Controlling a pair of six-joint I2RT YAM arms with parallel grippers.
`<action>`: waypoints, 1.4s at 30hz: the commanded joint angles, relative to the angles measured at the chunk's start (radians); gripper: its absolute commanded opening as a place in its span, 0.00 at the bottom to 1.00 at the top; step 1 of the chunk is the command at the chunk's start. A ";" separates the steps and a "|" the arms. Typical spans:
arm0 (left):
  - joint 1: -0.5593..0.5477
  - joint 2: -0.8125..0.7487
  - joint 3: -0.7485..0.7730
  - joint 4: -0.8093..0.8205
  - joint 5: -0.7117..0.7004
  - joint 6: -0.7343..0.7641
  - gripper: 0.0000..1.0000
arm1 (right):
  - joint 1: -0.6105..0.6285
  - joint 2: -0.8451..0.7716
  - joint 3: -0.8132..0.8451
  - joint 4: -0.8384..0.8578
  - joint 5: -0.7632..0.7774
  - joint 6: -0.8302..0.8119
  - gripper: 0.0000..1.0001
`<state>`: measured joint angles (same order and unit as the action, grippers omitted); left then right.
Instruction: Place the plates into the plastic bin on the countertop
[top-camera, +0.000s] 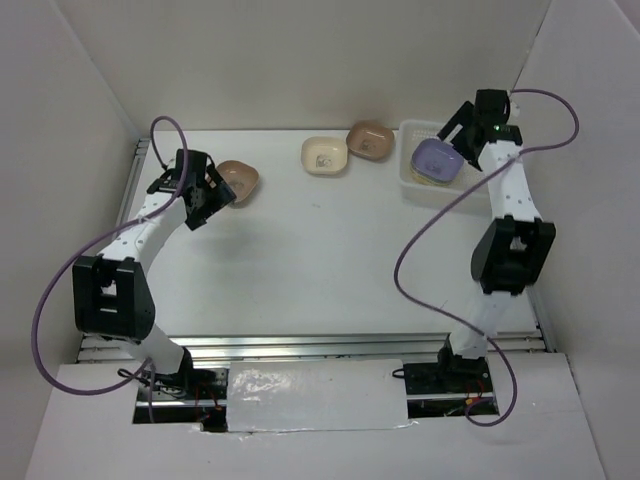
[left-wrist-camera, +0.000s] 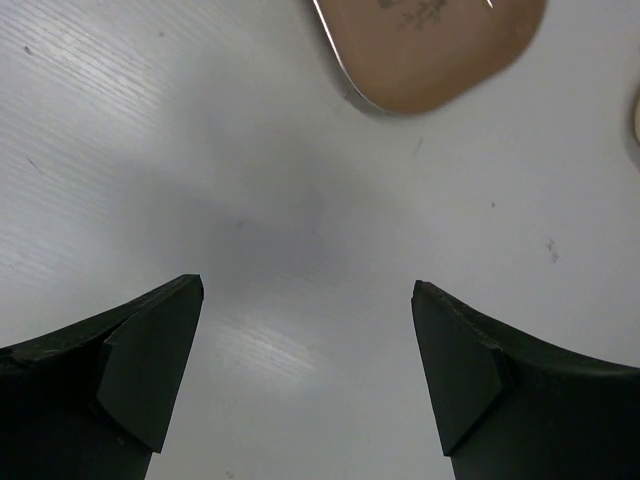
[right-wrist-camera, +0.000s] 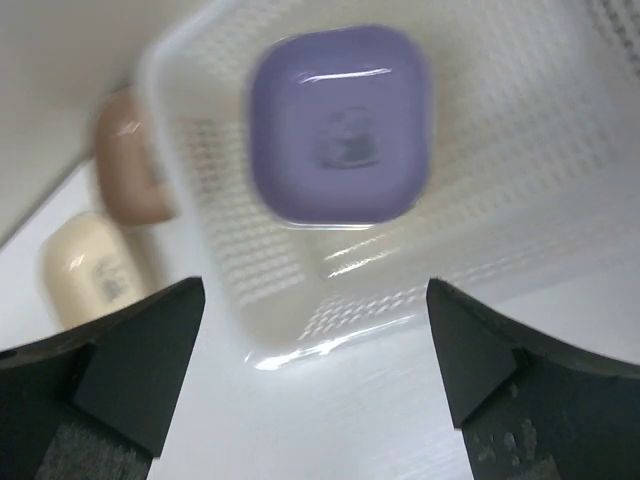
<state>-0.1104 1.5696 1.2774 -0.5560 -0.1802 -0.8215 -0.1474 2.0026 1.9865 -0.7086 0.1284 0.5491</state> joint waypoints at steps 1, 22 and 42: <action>0.069 0.085 0.022 0.122 0.021 -0.112 0.99 | 0.143 -0.373 -0.340 0.209 0.010 -0.028 1.00; 0.120 0.676 0.441 0.057 0.013 -0.260 0.61 | 0.761 -0.958 -0.997 0.255 0.171 0.011 1.00; -0.175 0.110 0.067 0.140 0.298 0.183 0.00 | 0.746 -0.342 -0.484 0.292 -0.099 -0.199 1.00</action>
<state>-0.2237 1.7863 1.3762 -0.4522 0.0196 -0.7341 0.6086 1.5932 1.3632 -0.3759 0.0479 0.4007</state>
